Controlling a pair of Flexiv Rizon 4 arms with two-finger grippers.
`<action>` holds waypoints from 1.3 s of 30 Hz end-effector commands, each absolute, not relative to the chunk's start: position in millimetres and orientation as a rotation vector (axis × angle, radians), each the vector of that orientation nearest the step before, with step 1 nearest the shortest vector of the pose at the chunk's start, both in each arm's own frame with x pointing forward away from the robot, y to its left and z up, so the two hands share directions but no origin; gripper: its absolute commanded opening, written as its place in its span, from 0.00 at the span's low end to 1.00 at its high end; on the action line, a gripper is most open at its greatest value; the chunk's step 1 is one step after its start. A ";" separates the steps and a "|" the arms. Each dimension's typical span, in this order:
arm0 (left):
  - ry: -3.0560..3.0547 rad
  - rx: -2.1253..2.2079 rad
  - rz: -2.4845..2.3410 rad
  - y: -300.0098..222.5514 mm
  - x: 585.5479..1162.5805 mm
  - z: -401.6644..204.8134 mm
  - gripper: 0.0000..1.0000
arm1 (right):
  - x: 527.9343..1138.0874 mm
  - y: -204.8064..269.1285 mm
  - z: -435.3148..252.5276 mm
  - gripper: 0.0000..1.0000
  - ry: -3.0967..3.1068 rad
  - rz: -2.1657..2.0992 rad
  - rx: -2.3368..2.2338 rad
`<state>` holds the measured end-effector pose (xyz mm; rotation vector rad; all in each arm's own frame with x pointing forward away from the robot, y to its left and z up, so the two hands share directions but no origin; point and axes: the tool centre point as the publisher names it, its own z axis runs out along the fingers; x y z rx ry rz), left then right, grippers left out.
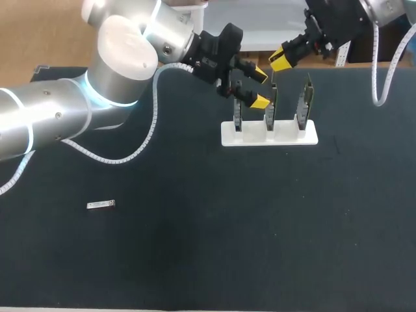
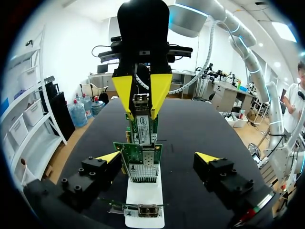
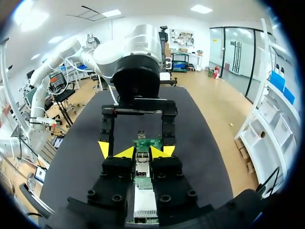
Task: Pick up the optical module with the left hand, and insert it into the network port with the right hand.
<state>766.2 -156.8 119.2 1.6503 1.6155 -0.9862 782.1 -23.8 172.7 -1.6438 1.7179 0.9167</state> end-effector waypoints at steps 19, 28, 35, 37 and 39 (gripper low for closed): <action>1.620 1.654 -0.987 -157.4 767.6 119.7 1.00 | 773.7 -23.5 170.6 0.00 1.731 0.895 -1.643; 1.620 1.654 -0.987 -157.4 767.6 119.7 1.00 | 773.0 -23.2 167.9 0.00 1.740 0.898 -1.644; 1.620 1.654 -0.987 -157.4 767.6 119.7 1.00 | 773.2 -22.5 165.5 0.00 1.746 0.900 -1.647; 1.620 1.654 -0.987 -157.4 767.6 119.7 1.00 | 773.3 -22.6 164.9 0.00 1.748 0.900 -1.649; 1.620 1.654 -0.987 -157.4 767.6 119.7 1.00 | 773.3 -22.8 164.5 0.00 1.750 0.901 -1.651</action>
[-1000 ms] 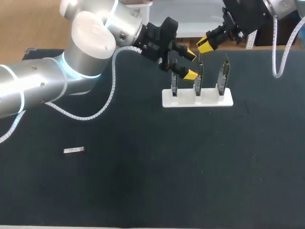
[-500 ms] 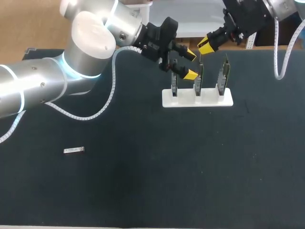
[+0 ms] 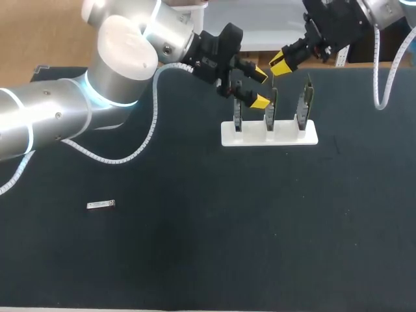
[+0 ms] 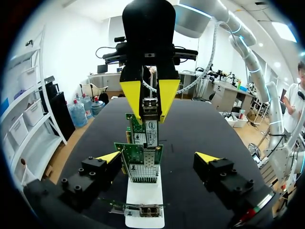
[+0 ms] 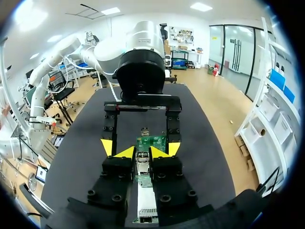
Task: Pick up the optical module with the left hand, and insert it into the network port with the right hand.
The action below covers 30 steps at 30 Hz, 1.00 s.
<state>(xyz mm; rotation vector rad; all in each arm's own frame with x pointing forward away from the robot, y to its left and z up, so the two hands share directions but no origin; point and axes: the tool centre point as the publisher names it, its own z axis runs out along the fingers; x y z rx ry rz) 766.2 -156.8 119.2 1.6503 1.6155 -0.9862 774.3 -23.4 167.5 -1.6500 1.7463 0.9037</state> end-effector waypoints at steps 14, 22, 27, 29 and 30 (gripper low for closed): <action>1.620 1.654 -0.987 -157.4 767.6 119.7 1.00 | 776.1 -24.2 170.5 0.00 1.728 0.879 -1.653; 1.620 1.654 -0.987 -157.4 767.6 119.7 1.00 | 777.2 -22.6 169.1 0.00 1.730 0.884 -1.654; 1.620 1.654 -0.987 -157.4 767.6 119.7 1.00 | 778.0 -22.7 167.6 0.00 1.737 0.886 -1.653; 1.620 1.654 -0.987 -157.4 767.6 119.7 1.00 | 778.1 -22.7 166.9 0.00 1.739 0.887 -1.651; 1.620 1.654 -0.987 -157.4 767.6 119.7 1.00 | 778.1 -22.7 166.5 0.00 1.741 0.888 -1.651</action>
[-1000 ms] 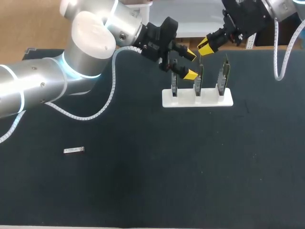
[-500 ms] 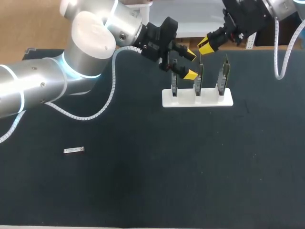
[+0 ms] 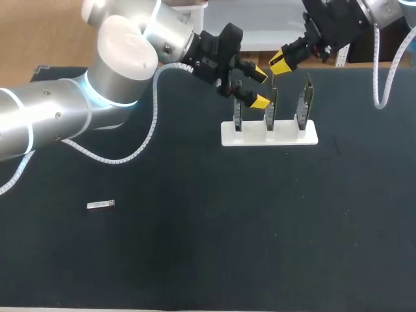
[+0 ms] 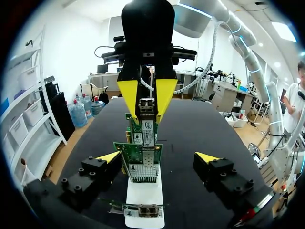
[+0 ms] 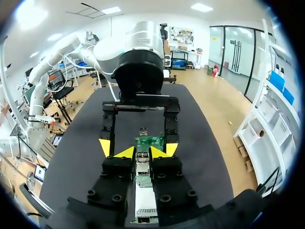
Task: Pick up the optical module with the left hand, and insert it into the network port with the right hand.
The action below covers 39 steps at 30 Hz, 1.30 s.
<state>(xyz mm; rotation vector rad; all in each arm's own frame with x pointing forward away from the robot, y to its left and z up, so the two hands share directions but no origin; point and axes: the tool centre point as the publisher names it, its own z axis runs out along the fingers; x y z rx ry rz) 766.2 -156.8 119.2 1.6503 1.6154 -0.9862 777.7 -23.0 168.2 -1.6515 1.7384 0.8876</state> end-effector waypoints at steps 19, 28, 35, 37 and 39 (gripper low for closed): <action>1.620 1.654 -0.987 -157.4 767.6 119.7 1.00 | 776.3 -22.8 167.5 0.00 1.739 0.885 -1.644; 1.620 1.654 -0.987 -157.4 767.6 119.7 1.00 | 776.4 -23.8 172.1 0.00 1.720 0.861 -1.645; 1.620 1.654 -0.987 -157.4 767.6 119.7 1.00 | 776.6 -23.8 172.1 0.00 1.718 0.852 -1.651; 1.620 1.654 -0.987 -157.4 767.6 119.7 1.00 | 776.7 -23.8 172.0 0.00 1.719 0.852 -1.649; 1.620 1.654 -0.987 -157.4 767.6 119.7 1.00 | 777.0 -23.8 171.6 0.00 1.720 0.852 -1.648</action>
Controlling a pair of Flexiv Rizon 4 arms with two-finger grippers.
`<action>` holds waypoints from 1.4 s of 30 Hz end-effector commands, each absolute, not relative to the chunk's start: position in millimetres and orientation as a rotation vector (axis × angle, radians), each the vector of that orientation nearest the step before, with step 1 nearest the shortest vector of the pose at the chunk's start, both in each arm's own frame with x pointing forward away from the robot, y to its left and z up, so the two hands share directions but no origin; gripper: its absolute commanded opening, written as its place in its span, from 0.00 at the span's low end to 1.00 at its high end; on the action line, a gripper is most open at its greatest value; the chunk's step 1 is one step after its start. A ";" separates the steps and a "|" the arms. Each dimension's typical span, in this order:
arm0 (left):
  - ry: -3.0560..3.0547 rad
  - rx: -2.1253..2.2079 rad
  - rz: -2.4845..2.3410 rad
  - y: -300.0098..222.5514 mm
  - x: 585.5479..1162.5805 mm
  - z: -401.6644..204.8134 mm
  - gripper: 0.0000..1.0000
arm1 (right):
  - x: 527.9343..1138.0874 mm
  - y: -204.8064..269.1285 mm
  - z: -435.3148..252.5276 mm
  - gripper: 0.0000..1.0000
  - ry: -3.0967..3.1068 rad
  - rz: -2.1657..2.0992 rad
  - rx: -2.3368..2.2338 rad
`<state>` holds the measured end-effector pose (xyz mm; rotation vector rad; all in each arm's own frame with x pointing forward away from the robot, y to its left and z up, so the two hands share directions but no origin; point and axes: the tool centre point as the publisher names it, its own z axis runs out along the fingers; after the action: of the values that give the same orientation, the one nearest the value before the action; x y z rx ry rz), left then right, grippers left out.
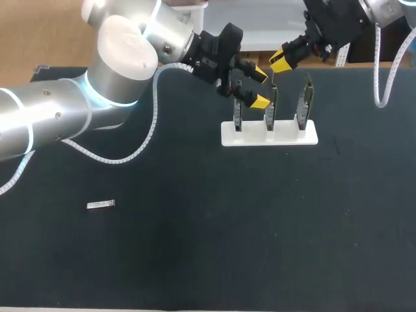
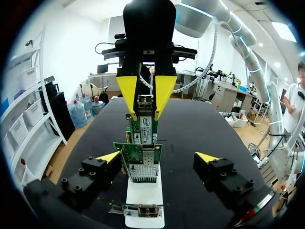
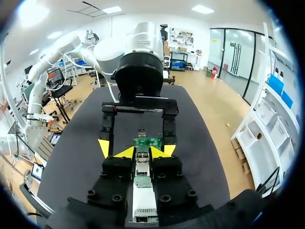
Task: Pick up the optical module with the left hand, and insert it into the network port with the right hand.
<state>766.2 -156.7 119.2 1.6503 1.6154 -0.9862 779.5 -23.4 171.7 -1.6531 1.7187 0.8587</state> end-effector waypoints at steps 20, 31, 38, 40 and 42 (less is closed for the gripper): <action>1.620 1.654 -0.987 -157.4 767.6 119.7 1.00 | 779.4 -21.6 165.7 0.00 1.735 0.862 -1.647; 1.620 1.654 -0.987 -157.4 767.6 119.7 1.00 | 778.2 -22.8 162.5 0.00 1.745 0.855 -1.656; 1.620 1.654 -0.987 -157.4 767.6 119.7 1.00 | 779.4 -23.3 158.4 0.00 1.755 0.859 -1.657; 1.620 1.654 -0.987 -157.4 767.6 119.7 1.00 | 779.5 -23.4 158.1 0.00 1.757 0.861 -1.657; 1.620 1.654 -0.987 -157.4 767.6 119.7 1.00 | 779.5 -23.5 157.8 0.00 1.759 0.862 -1.656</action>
<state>766.2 -156.7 119.2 1.6503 1.6153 -0.9862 778.3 -23.6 158.1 -1.6554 1.7578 0.8603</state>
